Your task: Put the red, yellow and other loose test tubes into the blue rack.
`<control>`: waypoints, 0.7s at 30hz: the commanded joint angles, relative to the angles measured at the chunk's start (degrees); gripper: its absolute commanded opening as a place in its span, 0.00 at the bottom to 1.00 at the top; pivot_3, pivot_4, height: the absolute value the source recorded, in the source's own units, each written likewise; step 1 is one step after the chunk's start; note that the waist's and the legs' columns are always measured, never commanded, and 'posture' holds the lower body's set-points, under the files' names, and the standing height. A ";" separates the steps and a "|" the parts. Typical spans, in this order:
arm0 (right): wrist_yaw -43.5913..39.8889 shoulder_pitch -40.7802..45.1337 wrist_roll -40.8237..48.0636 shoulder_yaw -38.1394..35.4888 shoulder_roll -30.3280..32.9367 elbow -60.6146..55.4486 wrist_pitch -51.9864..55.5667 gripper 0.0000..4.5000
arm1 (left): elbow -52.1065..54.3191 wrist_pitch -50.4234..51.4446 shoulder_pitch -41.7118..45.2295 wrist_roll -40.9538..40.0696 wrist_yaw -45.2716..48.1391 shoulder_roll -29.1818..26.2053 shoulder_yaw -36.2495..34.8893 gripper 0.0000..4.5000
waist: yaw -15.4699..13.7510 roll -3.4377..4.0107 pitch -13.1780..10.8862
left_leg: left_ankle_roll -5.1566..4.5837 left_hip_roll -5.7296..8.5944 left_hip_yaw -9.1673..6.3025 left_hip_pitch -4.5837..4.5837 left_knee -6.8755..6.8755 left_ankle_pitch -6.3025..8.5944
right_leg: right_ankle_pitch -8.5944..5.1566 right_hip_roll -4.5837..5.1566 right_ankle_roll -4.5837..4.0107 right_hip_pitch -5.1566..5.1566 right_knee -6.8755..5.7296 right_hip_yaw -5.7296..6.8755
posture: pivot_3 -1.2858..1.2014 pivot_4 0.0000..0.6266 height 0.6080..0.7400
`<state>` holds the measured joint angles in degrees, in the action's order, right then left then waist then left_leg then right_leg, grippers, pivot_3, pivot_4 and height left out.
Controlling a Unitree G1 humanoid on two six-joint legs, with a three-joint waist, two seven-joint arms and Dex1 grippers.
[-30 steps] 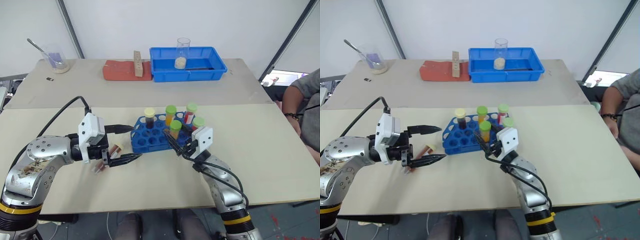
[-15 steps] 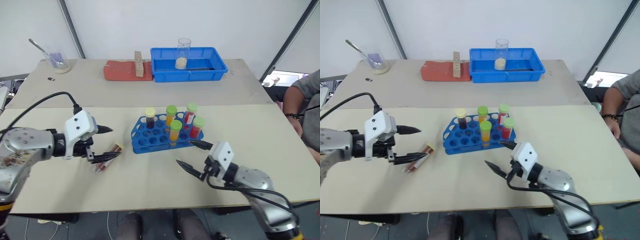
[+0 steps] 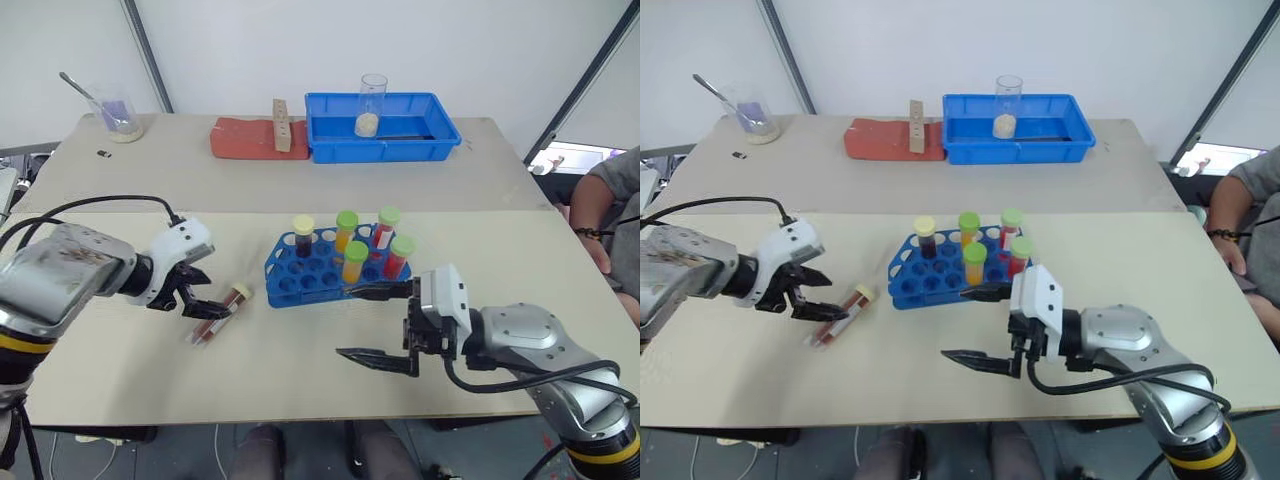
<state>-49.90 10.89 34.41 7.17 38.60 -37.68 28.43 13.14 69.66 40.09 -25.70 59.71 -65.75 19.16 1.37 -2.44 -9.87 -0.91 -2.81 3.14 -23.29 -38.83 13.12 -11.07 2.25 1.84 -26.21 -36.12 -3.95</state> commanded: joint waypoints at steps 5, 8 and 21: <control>1.19 -0.04 0.46 1.36 -0.88 -4.04 0.73 0.99 | -2.66 10.78 10.15 1.90 -0.18 3.20 8.80 1.00 | -0.56 -0.04 -0.02 | 0.00 0.02 -0.02 0.00 -0.10 0.00 | -0.01 -0.01 -0.01 0.04 -0.04 -0.02 | 0.52 0.24 0.91; 1.99 -0.57 -0.38 1.23 -0.55 -4.17 0.92 0.99 | -3.71 12.85 11.94 2.23 -1.51 5.45 10.77 1.00 | -0.62 -0.05 -0.02 | 0.00 0.04 -0.04 -0.01 -0.15 -0.01 | -0.01 0.00 -0.02 0.06 -0.04 -0.04 | 0.52 0.24 0.91; 3.60 -0.23 -3.09 -3.44 5.77 -3.91 3.80 1.00 | -6.32 13.97 11.19 2.28 -3.98 7.78 13.81 0.42 | -0.59 -0.06 -0.02 | 0.00 0.05 -0.10 -0.02 -0.18 -0.01 | 0.13 -0.02 0.20 0.06 -0.08 -0.04 | 0.52 0.24 0.91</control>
<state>-46.41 10.02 31.09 5.73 43.44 -39.98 31.48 6.85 83.90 50.91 -24.12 56.17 -58.04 32.92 0.78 -2.51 -9.88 -0.91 -2.76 3.04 -23.31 -39.01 13.11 -10.94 2.23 2.03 -26.15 -36.19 -3.99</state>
